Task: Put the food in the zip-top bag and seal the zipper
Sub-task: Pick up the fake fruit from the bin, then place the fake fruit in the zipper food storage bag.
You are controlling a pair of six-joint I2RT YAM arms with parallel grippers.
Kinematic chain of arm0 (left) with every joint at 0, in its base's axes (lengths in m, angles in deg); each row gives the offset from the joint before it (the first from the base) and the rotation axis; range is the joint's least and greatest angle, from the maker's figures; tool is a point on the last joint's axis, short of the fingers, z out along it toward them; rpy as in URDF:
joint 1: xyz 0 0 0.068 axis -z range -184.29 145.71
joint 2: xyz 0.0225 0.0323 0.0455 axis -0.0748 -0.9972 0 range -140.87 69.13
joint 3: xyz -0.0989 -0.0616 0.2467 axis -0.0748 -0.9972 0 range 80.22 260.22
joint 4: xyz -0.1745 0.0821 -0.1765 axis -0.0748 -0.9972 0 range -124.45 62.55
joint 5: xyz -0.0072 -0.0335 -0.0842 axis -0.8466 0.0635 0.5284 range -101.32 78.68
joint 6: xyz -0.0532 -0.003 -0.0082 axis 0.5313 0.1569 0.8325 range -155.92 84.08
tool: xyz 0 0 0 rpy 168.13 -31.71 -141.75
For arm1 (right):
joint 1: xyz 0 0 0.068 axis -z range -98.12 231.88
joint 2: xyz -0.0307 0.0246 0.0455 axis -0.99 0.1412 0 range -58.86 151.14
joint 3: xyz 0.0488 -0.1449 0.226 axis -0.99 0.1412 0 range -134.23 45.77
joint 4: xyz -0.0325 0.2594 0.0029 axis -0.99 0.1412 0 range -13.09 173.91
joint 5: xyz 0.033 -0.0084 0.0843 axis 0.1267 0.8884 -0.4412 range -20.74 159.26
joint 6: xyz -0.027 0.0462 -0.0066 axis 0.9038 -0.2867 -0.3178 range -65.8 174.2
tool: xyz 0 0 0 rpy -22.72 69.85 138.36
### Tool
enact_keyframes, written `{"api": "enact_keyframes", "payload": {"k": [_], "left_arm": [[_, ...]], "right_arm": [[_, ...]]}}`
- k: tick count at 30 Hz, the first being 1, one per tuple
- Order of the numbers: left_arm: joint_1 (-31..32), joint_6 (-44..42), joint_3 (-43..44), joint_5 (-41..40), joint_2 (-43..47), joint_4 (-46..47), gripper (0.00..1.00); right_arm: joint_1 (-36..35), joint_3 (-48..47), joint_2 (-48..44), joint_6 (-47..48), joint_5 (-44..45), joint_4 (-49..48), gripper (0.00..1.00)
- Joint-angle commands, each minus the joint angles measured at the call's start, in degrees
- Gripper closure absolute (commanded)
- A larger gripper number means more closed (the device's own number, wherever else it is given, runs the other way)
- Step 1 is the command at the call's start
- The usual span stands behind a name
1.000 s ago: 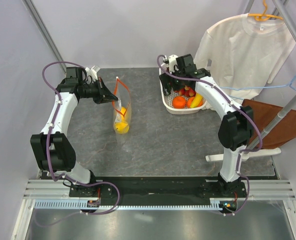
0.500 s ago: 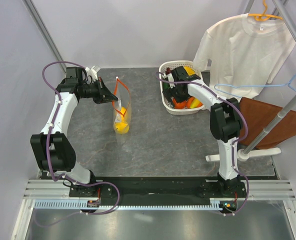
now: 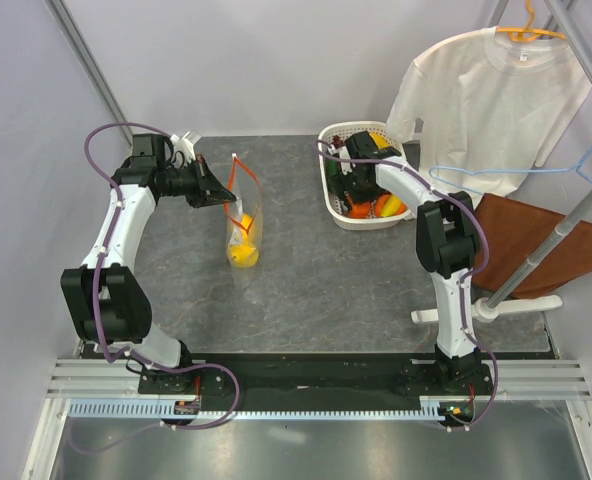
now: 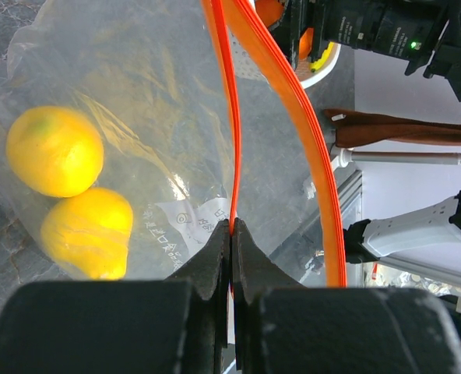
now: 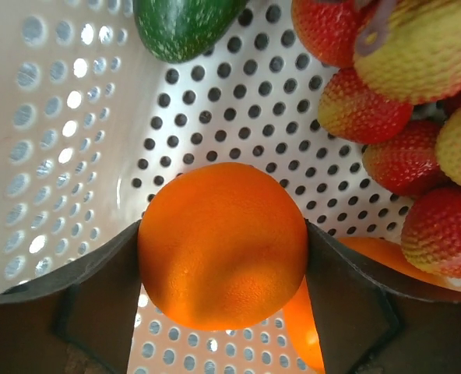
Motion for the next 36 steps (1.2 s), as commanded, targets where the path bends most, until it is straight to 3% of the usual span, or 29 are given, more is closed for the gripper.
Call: {"api": "enact_keyframes", "payload": {"k": [1, 8, 10, 13, 16, 26, 33, 36], "left_arm": [[0.1, -2.7, 1.2, -0.1, -0.4, 0.1, 0.98], [0.1, -3.1, 0.0, -0.7, -0.5, 0.1, 0.98], [0.1, -2.9, -0.1, -1.2, -0.5, 0.1, 0.98], [0.5, -1.8, -1.3, -0.2, -0.8, 1.3, 0.98], [1.1, -0.3, -1.9, 1.5, -1.8, 2.2, 0.98], [7.9, 2.5, 1.5, 1.7, -3.9, 1.4, 0.98], [8.0, 2.3, 2.6, 2.7, -2.7, 1.0, 0.98], [7.8, 2.0, 3.6, 4.5, -2.5, 1.1, 0.98]], "right_arm": [[1.1, -3.3, -3.9, 1.1, -4.6, 1.2, 0.4], [2.4, -3.1, -15.7, 1.3, -17.0, 0.0, 0.49], [2.4, -3.8, -19.0, -0.1, -24.0, -0.5, 0.53], [2.4, -5.0, -22.6, -6.2, -30.2, -3.5, 0.62], [0.7, -0.8, -26.7, -15.8, -33.5, -10.1, 0.61], [-11.1, -1.9, -25.1, -20.3, -32.4, -19.9, 0.6], [-16.7, 3.7, -22.2, -15.3, -30.4, -21.5, 0.6], [-19.1, 7.6, -21.7, -10.4, -24.8, -21.9, 0.61]]}}
